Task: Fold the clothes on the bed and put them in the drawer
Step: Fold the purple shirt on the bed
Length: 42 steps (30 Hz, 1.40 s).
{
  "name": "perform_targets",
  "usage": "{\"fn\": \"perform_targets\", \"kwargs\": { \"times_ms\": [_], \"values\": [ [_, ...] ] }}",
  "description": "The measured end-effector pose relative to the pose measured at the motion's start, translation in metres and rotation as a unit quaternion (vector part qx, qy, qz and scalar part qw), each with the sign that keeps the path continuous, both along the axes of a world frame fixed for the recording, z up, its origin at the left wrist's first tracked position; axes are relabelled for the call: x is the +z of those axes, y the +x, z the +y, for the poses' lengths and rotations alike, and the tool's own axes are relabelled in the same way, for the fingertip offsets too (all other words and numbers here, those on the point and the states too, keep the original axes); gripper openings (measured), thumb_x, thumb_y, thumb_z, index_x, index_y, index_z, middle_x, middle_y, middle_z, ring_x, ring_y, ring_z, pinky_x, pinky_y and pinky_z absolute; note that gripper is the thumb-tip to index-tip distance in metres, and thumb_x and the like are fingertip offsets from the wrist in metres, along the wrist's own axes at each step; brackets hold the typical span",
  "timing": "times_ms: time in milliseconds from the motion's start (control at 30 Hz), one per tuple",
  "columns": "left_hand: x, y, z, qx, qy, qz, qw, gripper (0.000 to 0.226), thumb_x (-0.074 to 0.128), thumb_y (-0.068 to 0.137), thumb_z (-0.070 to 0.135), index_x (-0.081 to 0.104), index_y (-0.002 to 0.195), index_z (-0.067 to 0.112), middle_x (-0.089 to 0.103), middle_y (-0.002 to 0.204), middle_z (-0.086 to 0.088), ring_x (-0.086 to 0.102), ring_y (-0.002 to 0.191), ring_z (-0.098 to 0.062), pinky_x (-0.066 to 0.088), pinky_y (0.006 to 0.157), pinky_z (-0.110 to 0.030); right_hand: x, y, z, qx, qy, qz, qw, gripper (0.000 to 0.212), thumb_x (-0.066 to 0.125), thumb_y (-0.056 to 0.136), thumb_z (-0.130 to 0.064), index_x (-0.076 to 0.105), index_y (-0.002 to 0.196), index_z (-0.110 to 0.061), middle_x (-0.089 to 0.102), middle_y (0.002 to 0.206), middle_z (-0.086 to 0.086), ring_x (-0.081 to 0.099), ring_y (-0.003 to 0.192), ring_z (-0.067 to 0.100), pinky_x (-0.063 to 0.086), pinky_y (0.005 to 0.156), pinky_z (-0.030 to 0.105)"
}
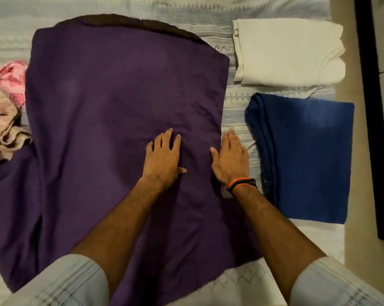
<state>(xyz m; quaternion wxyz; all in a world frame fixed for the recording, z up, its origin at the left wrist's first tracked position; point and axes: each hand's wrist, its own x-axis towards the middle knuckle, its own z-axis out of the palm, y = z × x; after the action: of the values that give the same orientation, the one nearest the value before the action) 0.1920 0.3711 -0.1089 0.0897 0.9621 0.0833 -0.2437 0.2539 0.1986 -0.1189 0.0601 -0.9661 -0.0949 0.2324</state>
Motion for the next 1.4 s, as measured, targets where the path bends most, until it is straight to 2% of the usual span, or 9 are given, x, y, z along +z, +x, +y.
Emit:
{"fn": "perform_targets", "kwargs": {
  "times_ms": [100,233,400,567,733,833,900,1000,1400],
  "values": [
    [0.001,0.022,0.005,0.023,-0.015,-0.059,0.998,0.081,0.058,0.089,0.056,0.029,0.151,0.012,0.024,0.156,-0.015,0.029,0.140,-0.034,0.031,0.112,-0.047,0.005,0.018,0.020,0.034,0.036,-0.060,0.997,0.066,0.042,0.101,-0.039,0.023,0.153,-0.004,0.013,0.163,0.016,0.015,0.150,0.029,0.019,0.121,0.047],
    [-0.006,0.061,0.019,-0.007,-0.024,-0.058,0.998,0.094,0.064,0.086,0.054,0.017,0.155,0.009,0.010,0.163,-0.015,0.012,0.149,-0.032,0.018,0.121,-0.046,-0.005,0.050,0.037,0.190,0.080,-0.024,0.978,0.068,0.040,0.101,-0.041,0.017,0.156,-0.009,0.008,0.165,0.007,0.012,0.151,0.022,0.017,0.122,0.043],
    [-0.012,0.105,0.036,-0.004,-0.047,-0.083,0.995,0.080,0.042,0.097,0.055,0.015,0.156,0.009,0.004,0.165,-0.010,0.005,0.151,-0.029,0.011,0.122,-0.047,-0.007,0.094,0.050,-0.044,0.052,-0.070,0.995,0.066,0.040,0.102,-0.039,0.021,0.154,-0.003,0.014,0.163,0.014,0.014,0.151,0.027,0.017,0.121,0.046],
    [-0.014,0.150,0.050,-0.024,-0.048,-0.042,0.998,0.112,0.068,0.080,0.058,0.002,0.157,0.011,-0.012,0.164,-0.008,-0.008,0.151,-0.028,0.004,0.122,-0.049,-0.013,0.136,0.069,0.171,0.096,-0.052,0.979,0.067,0.041,0.101,-0.040,0.016,0.157,-0.011,0.008,0.165,0.007,0.010,0.152,0.021,0.014,0.123,0.042],
    [-0.017,0.181,0.062,-0.035,-0.027,0.002,0.999,0.152,0.081,0.050,0.070,-0.013,0.155,0.013,-0.024,0.161,-0.004,-0.020,0.149,-0.029,-0.006,0.119,-0.054,-0.019,0.174,0.088,-0.036,0.096,-0.095,0.990,0.068,0.042,0.101,-0.039,0.020,0.154,-0.004,0.015,0.163,0.014,0.015,0.150,0.029,0.020,0.120,0.045],
    [-0.021,0.190,0.063,-0.035,-0.013,0.014,0.999,0.165,0.084,0.039,0.072,-0.019,0.153,0.012,-0.031,0.159,-0.004,-0.025,0.147,-0.031,-0.008,0.118,-0.058,-0.020,0.182,0.098,0.109,0.099,-0.106,0.983,0.068,0.042,0.100,-0.042,0.020,0.156,-0.010,0.013,0.164,0.012,0.013,0.151,0.027,0.013,0.123,0.043],
    [-0.021,0.192,0.062,-0.037,-0.007,0.023,0.999,0.168,0.084,0.036,0.071,-0.020,0.153,0.012,-0.033,0.158,-0.004,-0.026,0.146,-0.032,-0.008,0.118,-0.059,-0.026,0.190,0.089,0.078,0.054,-0.077,0.992,0.072,0.036,0.101,-0.049,0.012,0.157,-0.013,0.002,0.165,0.009,0.006,0.152,0.025,0.007,0.123,0.041],
    [-0.016,0.193,0.063,-0.043,-0.005,0.035,0.998,0.164,0.085,0.041,0.068,-0.019,0.153,0.012,-0.032,0.158,-0.004,-0.023,0.147,-0.032,-0.005,0.119,-0.059,-0.026,0.196,0.082,0.005,0.037,-0.061,0.997,0.079,0.039,0.100,-0.048,0.006,0.156,-0.003,-0.001,0.164,0.016,0.003,0.152,0.028,0.005,0.124,0.039],
    [0.068,0.079,0.049,0.070,-0.116,0.035,0.990,0.114,0.074,0.078,0.053,0.005,0.156,0.006,0.002,0.163,-0.016,0.013,0.149,-0.034,0.020,0.120,-0.044,0.074,0.071,0.052,0.022,0.158,0.041,0.986,0.066,0.059,0.095,-0.033,0.032,0.147,-0.002,0.034,0.151,0.016,0.038,0.137,0.031,0.036,0.112,0.041]
  ]
}}
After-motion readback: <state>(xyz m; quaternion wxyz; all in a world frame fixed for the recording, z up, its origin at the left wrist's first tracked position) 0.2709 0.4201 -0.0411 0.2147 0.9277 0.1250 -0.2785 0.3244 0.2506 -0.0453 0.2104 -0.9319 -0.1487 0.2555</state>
